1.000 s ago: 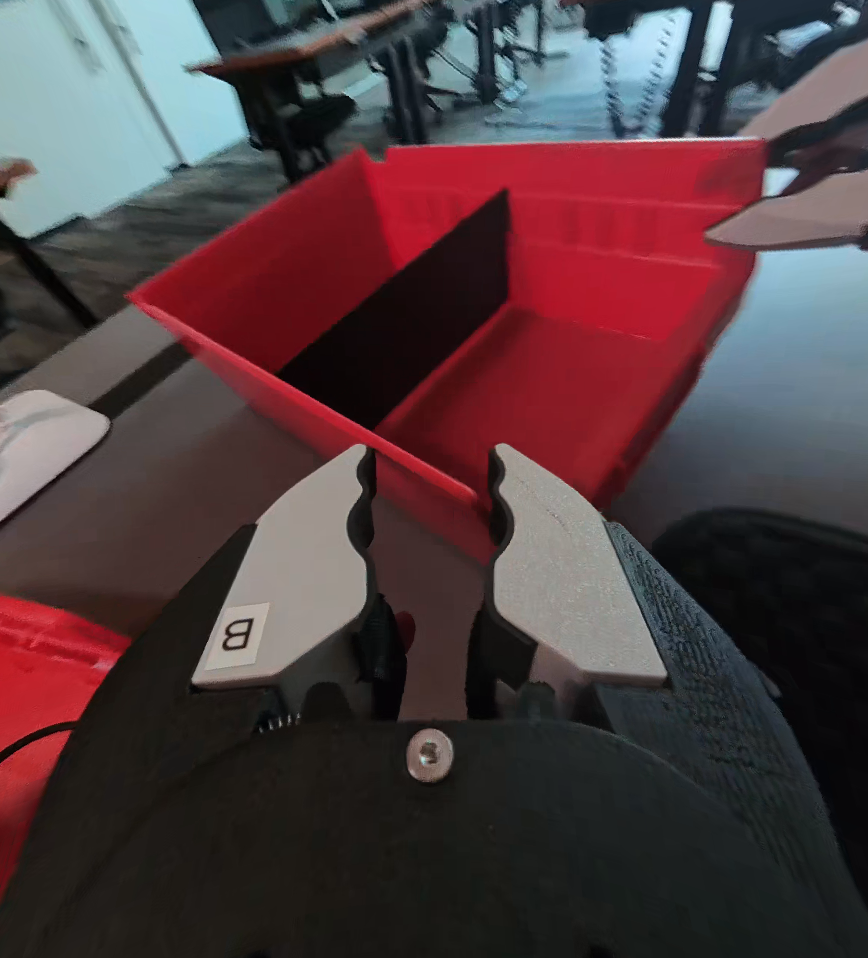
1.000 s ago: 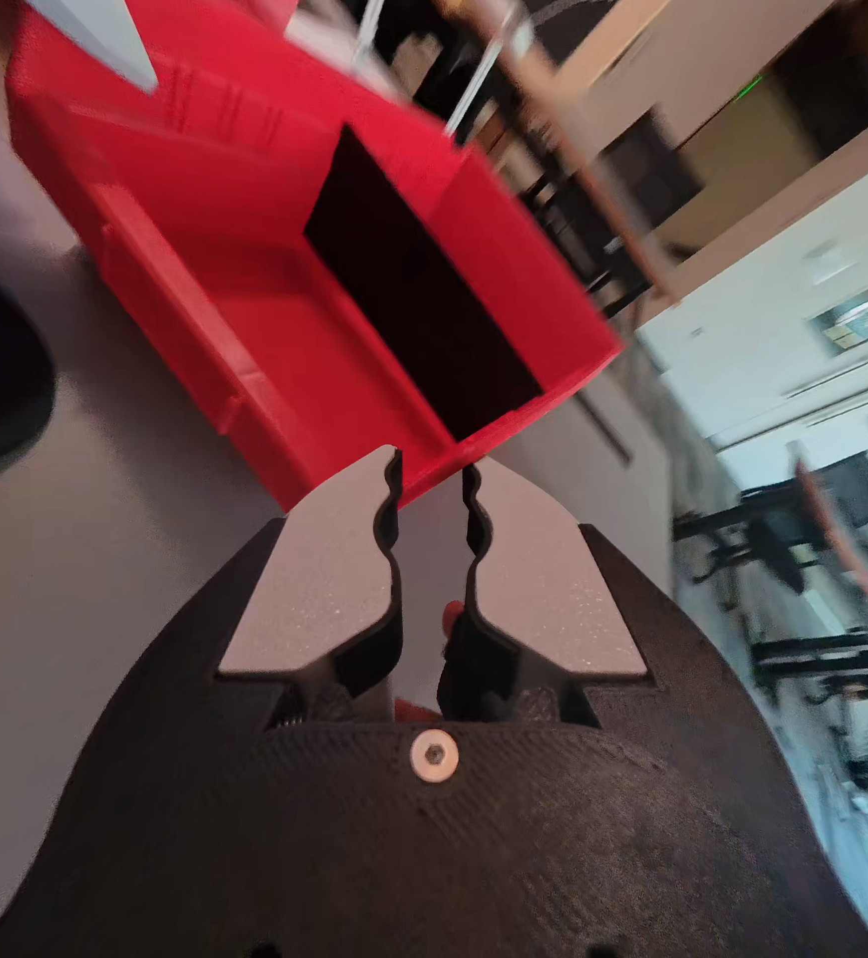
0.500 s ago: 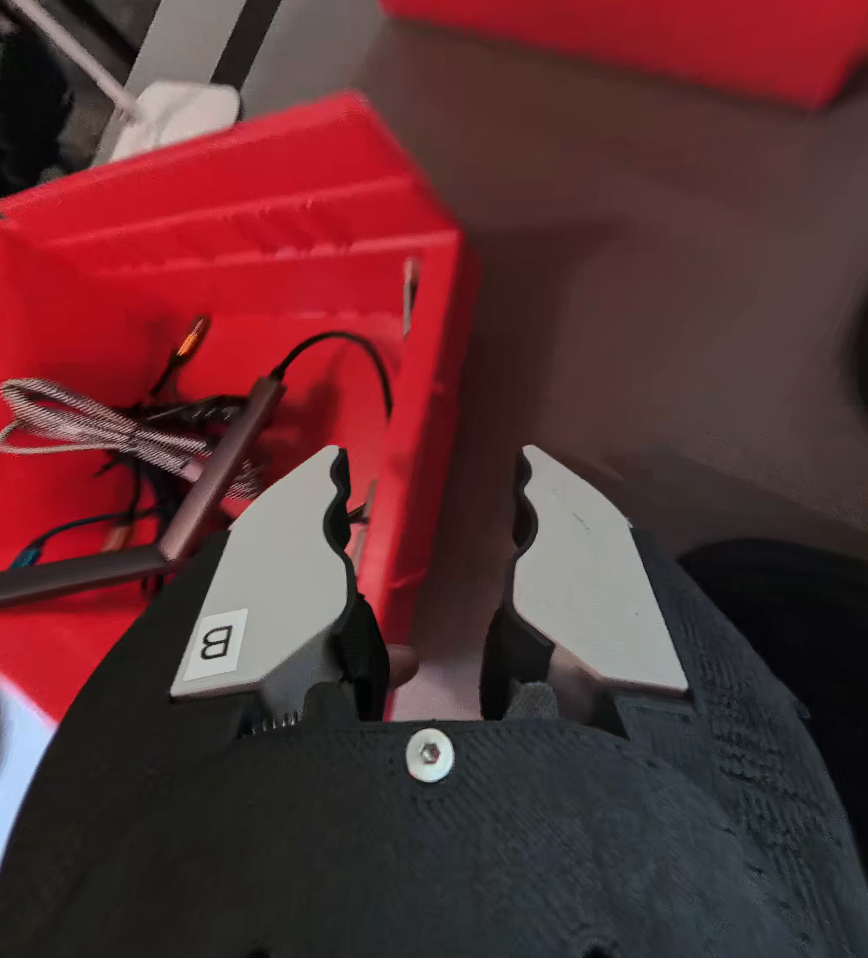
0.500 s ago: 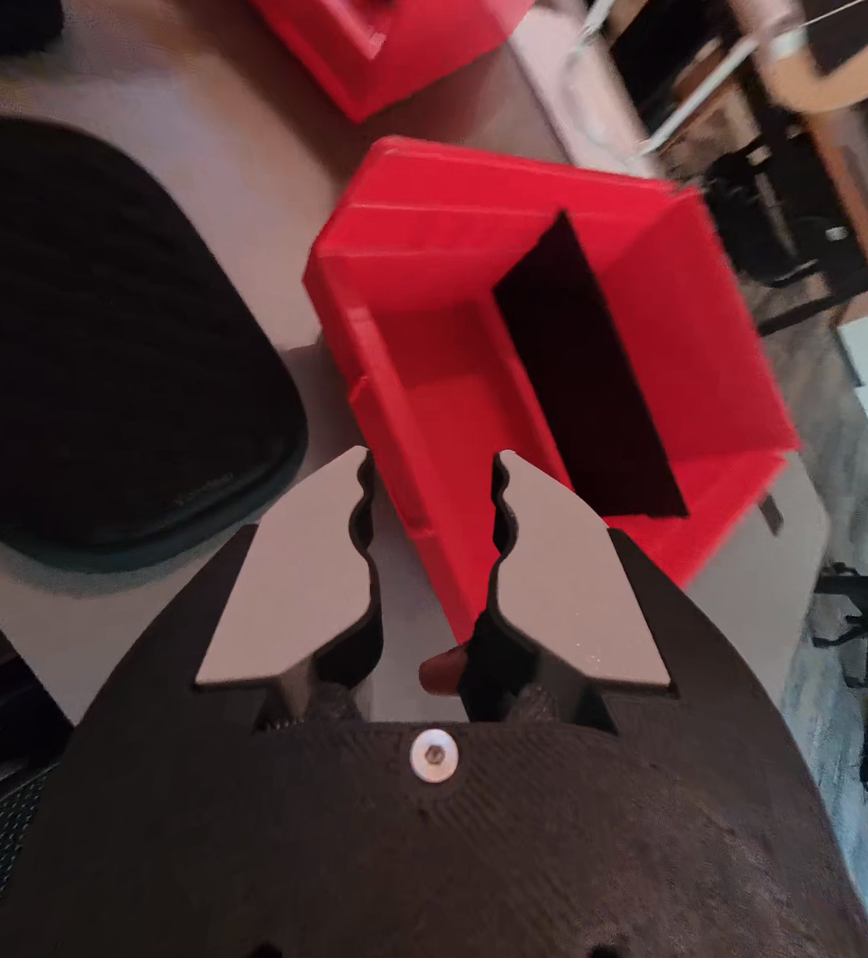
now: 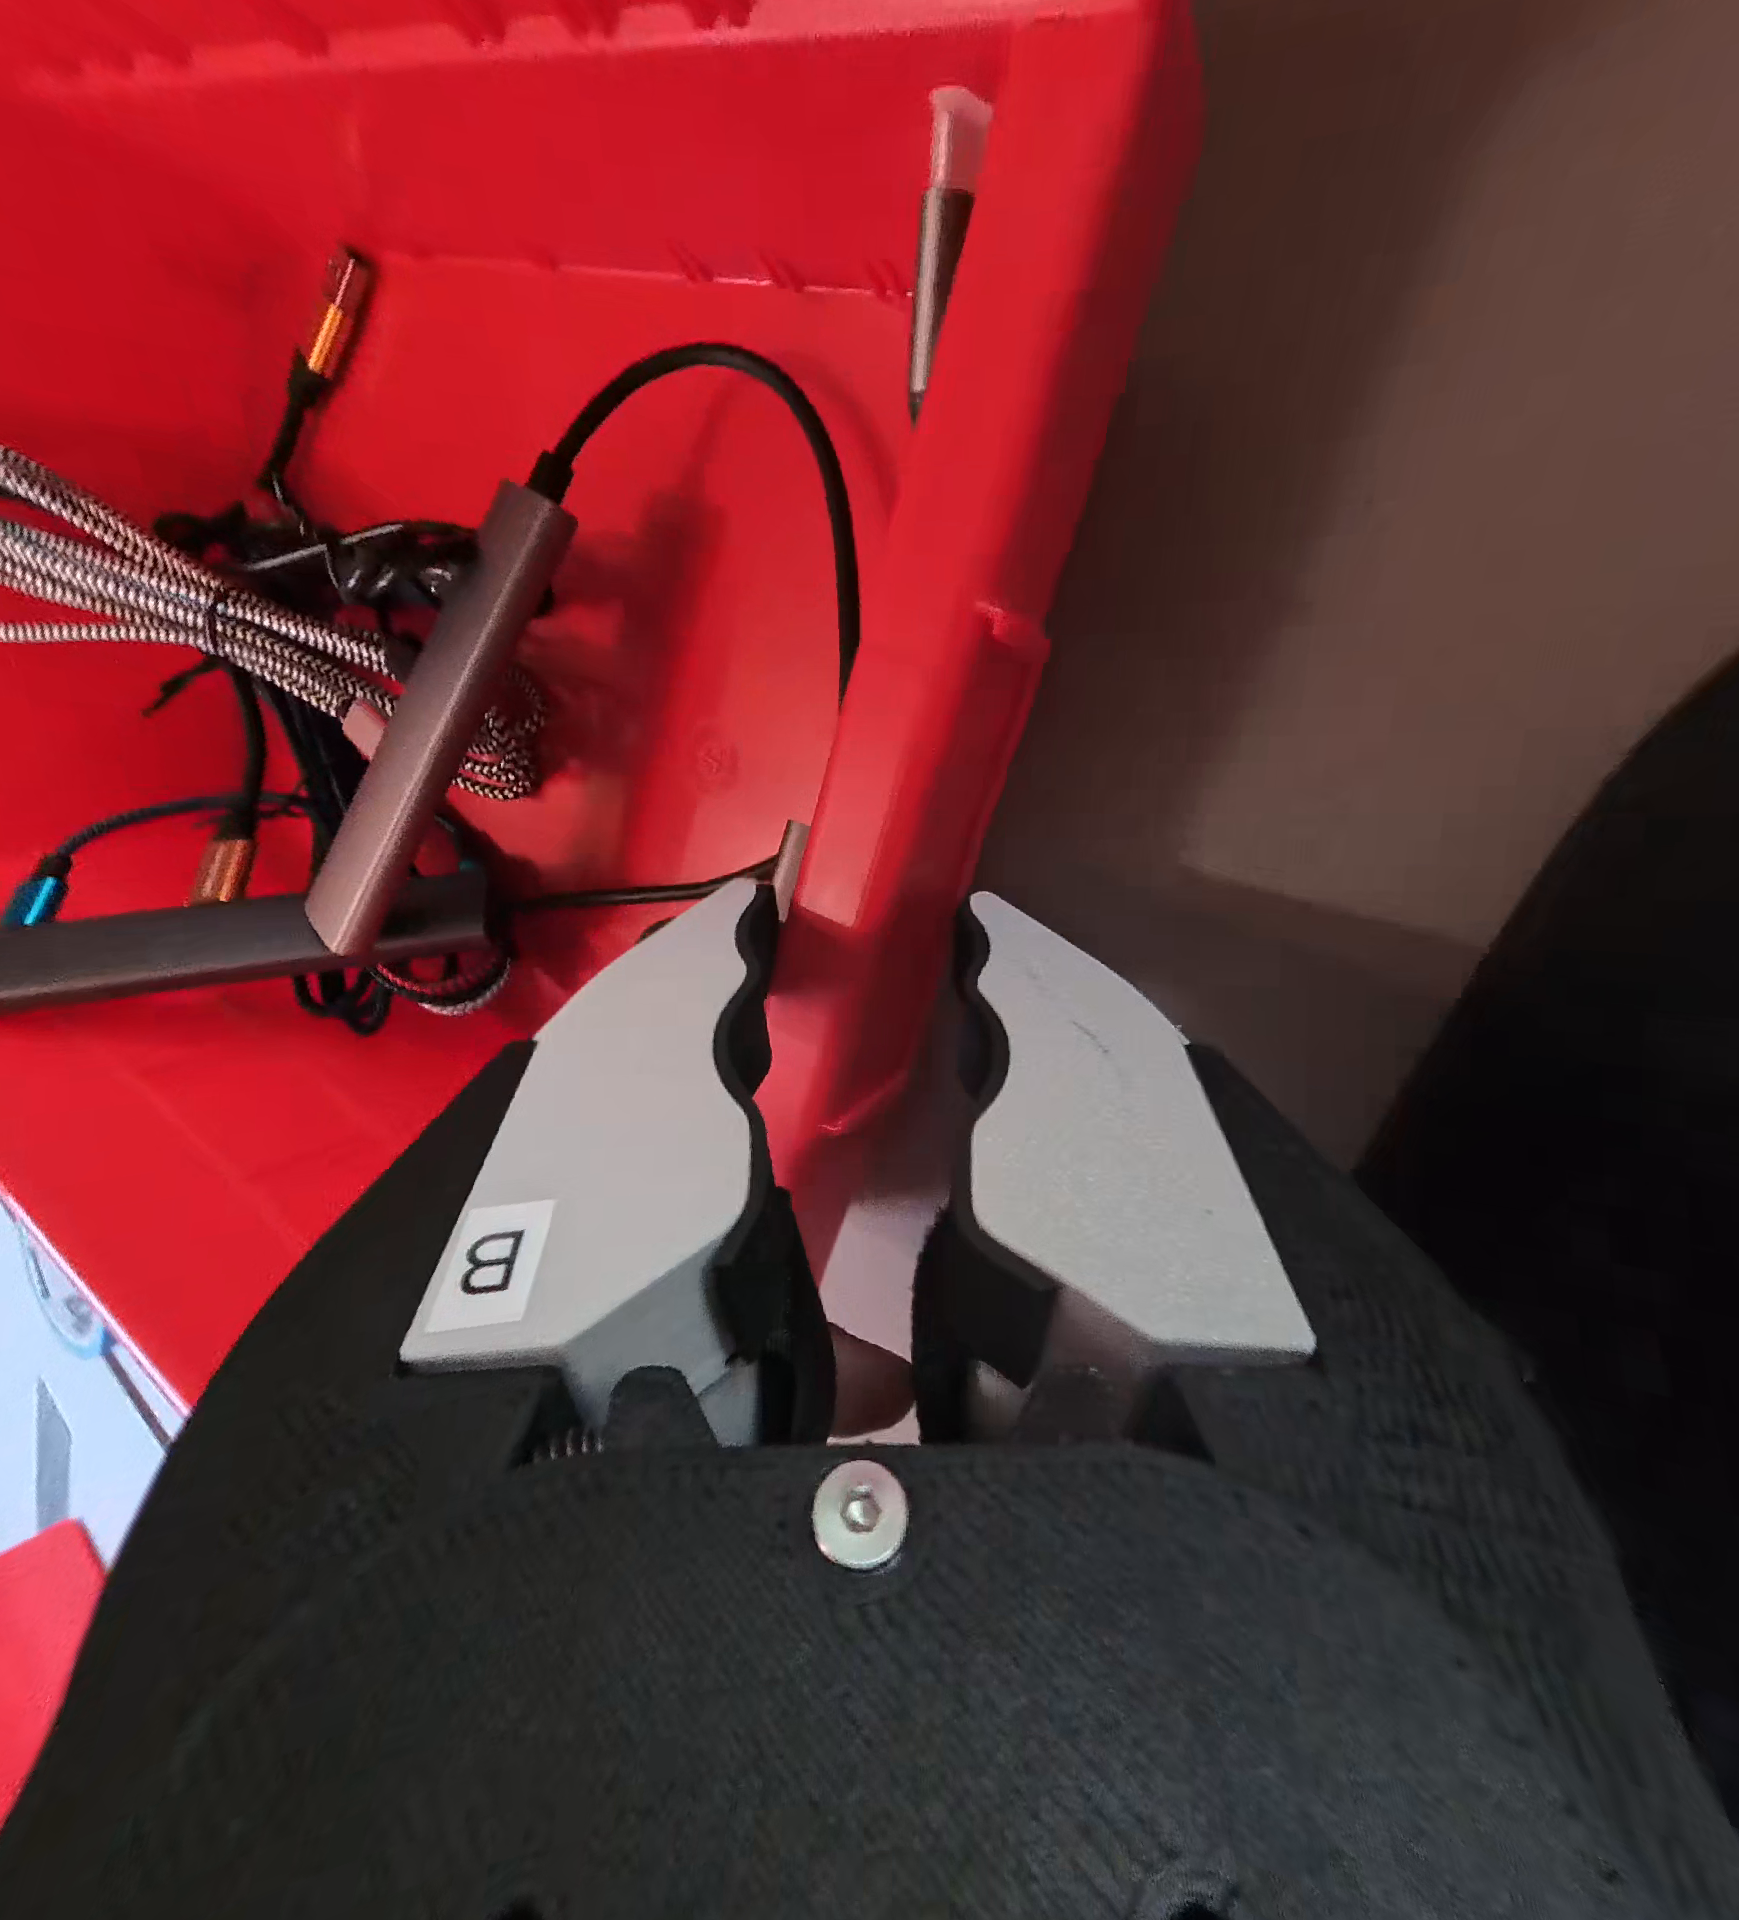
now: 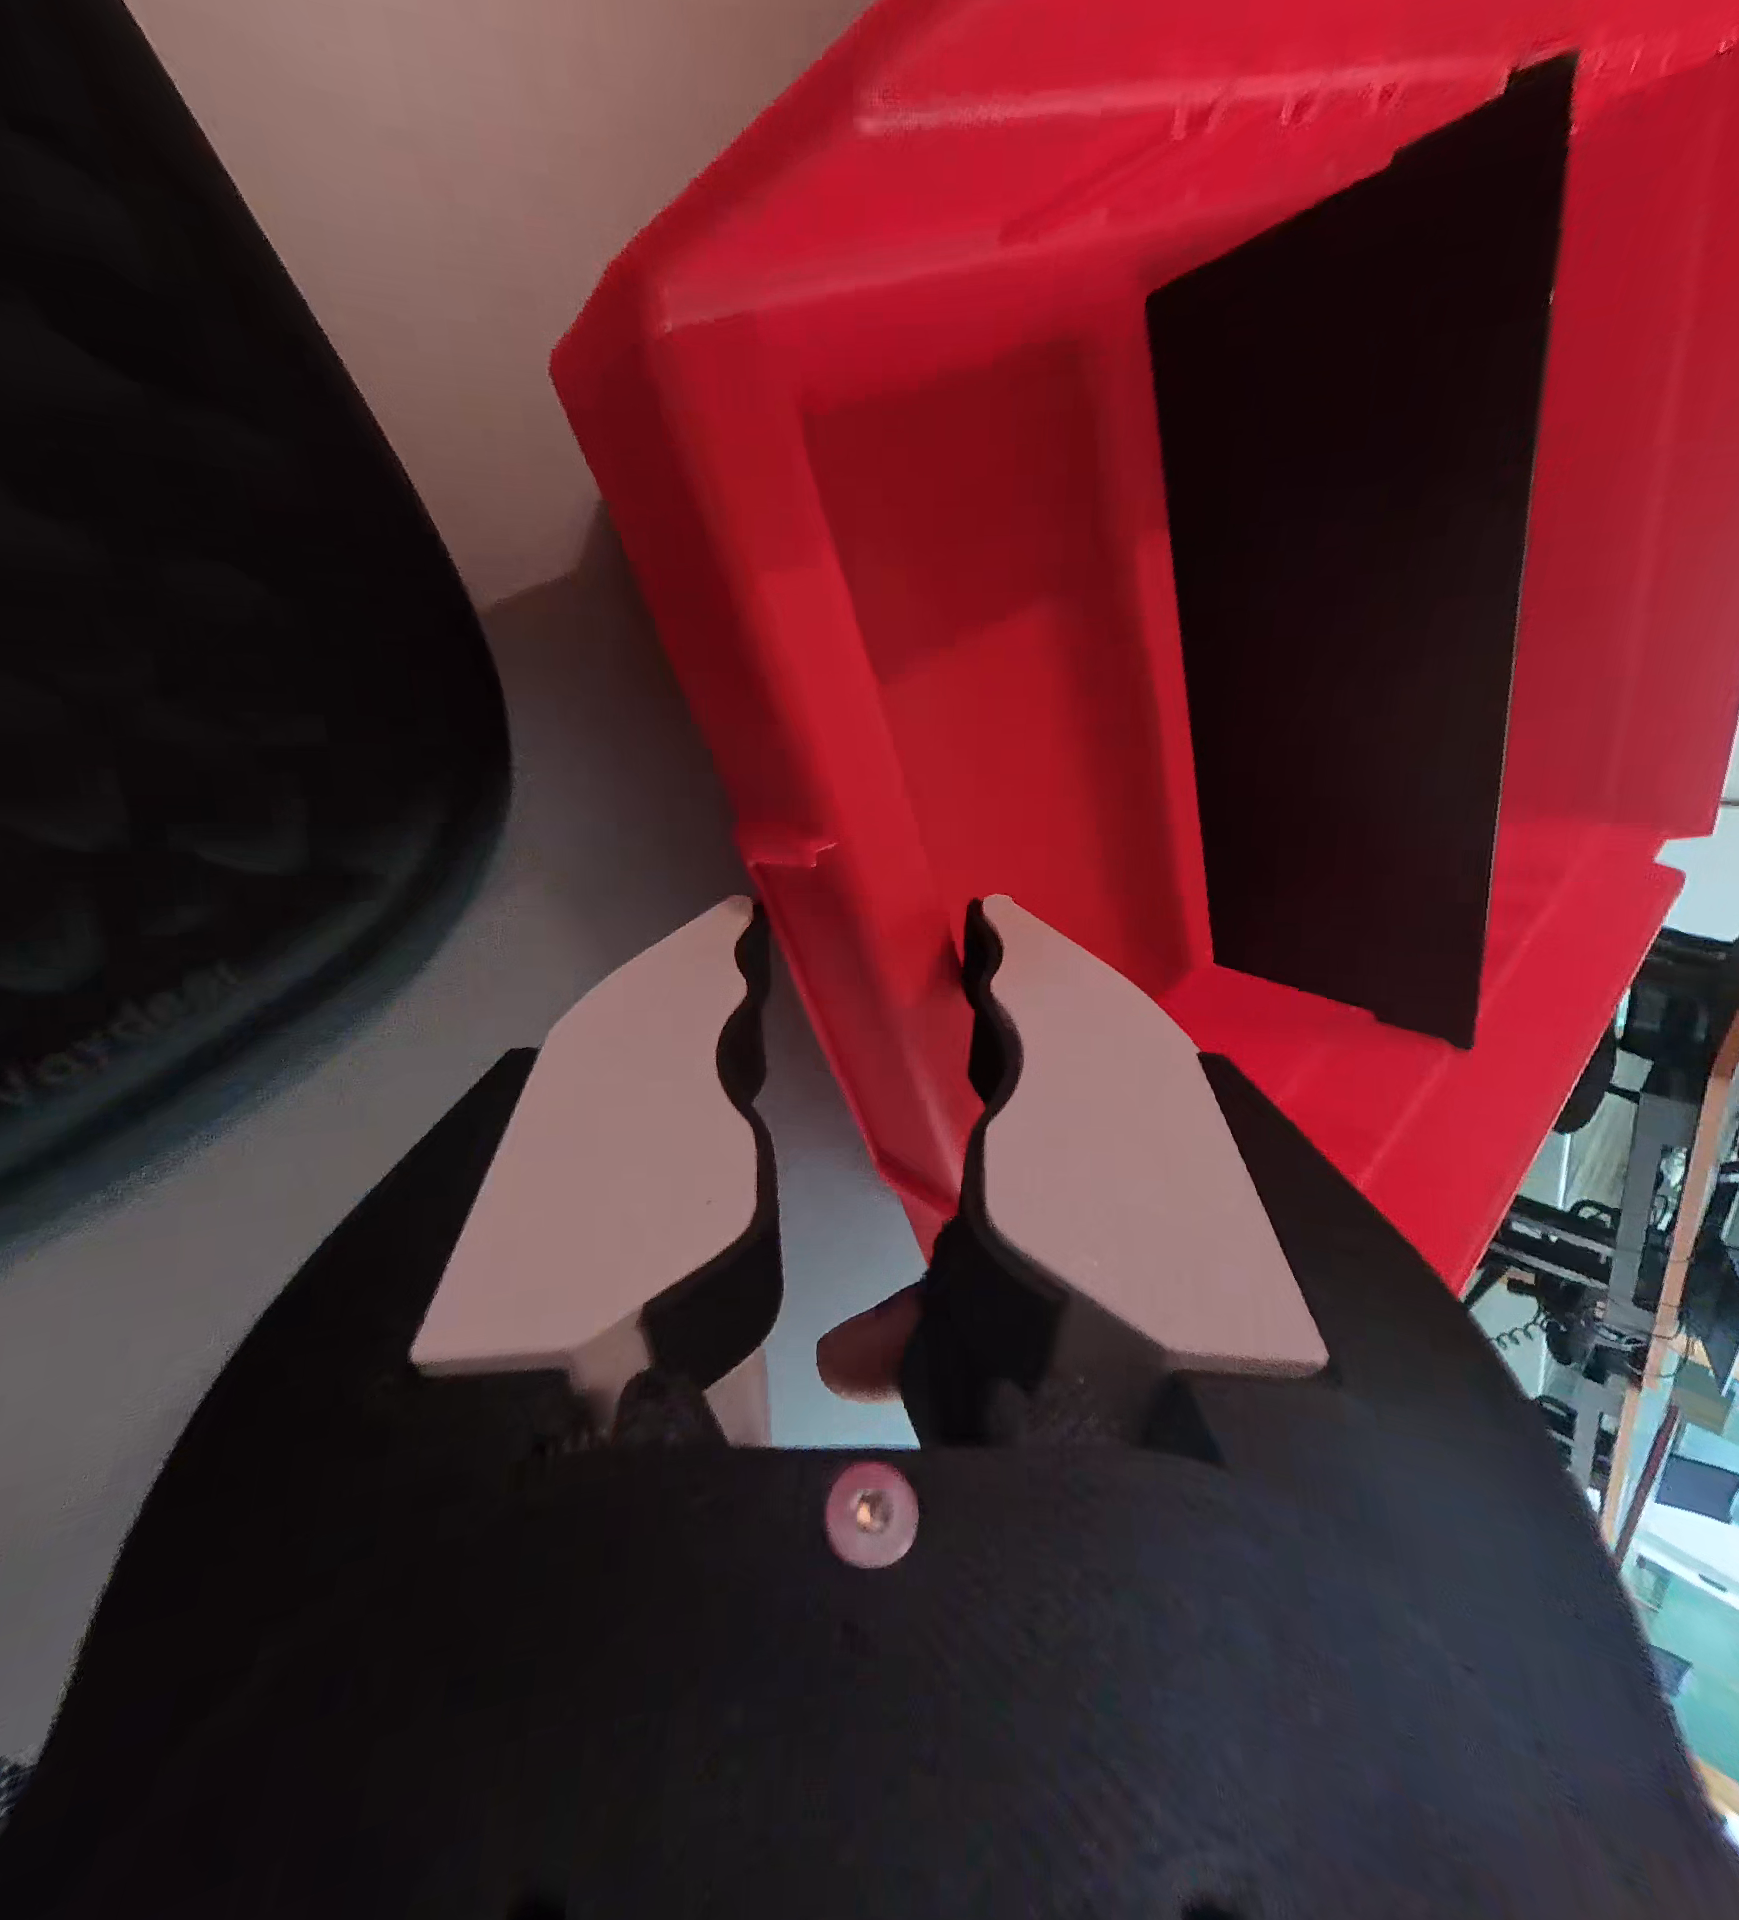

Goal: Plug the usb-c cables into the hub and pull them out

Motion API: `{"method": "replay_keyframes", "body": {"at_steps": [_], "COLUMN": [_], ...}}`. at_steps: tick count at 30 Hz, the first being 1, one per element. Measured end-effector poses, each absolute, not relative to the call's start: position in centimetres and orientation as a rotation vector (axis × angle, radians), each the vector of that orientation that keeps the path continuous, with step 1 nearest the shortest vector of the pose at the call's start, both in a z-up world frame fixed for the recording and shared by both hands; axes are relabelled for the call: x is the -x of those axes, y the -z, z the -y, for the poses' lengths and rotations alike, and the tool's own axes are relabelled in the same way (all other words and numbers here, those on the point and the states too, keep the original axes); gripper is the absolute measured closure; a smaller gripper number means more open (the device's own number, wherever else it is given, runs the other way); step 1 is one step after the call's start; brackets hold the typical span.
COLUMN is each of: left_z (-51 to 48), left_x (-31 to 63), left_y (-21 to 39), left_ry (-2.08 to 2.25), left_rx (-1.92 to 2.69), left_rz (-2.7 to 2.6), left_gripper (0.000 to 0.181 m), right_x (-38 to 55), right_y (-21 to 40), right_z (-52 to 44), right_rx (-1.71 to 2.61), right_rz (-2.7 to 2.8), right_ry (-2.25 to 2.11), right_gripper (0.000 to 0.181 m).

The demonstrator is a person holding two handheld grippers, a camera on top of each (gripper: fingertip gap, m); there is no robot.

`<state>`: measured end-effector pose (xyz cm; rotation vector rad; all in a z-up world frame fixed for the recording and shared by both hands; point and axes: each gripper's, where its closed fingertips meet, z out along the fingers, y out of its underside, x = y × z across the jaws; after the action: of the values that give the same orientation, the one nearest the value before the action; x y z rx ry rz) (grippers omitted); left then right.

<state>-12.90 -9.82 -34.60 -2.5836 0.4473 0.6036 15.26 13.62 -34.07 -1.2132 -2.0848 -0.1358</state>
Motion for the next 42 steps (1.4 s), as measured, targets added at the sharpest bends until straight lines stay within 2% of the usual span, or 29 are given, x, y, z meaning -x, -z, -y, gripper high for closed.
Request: {"method": "replay_keyframes", "body": {"at_steps": [16,24,27,30,33,36,40,42], "left_z": [30.3,34.6,34.3,32.4,30.5,29.5,30.0,29.3], "left_x": [16.5,15.1,13.8,11.6,10.2,11.2,18.5,19.0], "left_y": [34.5,34.4,34.4,33.0,29.9,26.9,22.6,21.8], "left_ry": [-0.567,-0.527,-0.337,-0.091,-0.027,-0.202,-1.01,-1.23], "left_rx": [2.746,2.692,2.694,2.55,2.344,2.201,2.052,1.986], "left_rz": [-0.444,-0.454,-0.333,-0.233,-0.251,-0.258,-0.158,-0.311], "left_gripper": [0.151,0.15,0.131,0.106,0.095,0.094,0.11,0.125], "right_x": [-22.0,-25.7,-25.5,-25.1,-24.0,-22.6,-23.1,-24.0], "right_y": [34.0,33.9,33.7,33.4,31.0,25.3,15.5,12.2], "right_z": [-18.9,-20.0,-19.6,-18.3,-16.5,-15.1,-15.1,-14.5], "right_rx": [1.313,1.432,1.519,1.57,1.525,1.285,1.053,0.947], "right_rz": [1.999,1.95,1.915,1.906,1.836,1.618,1.059,0.842], "right_ry": [0.213,0.148,0.082,-0.052,-0.297,-0.534,-0.859,-1.065], "right_gripper": [0.144,0.138,0.124,0.12,0.116,0.119,0.121,0.11]}}
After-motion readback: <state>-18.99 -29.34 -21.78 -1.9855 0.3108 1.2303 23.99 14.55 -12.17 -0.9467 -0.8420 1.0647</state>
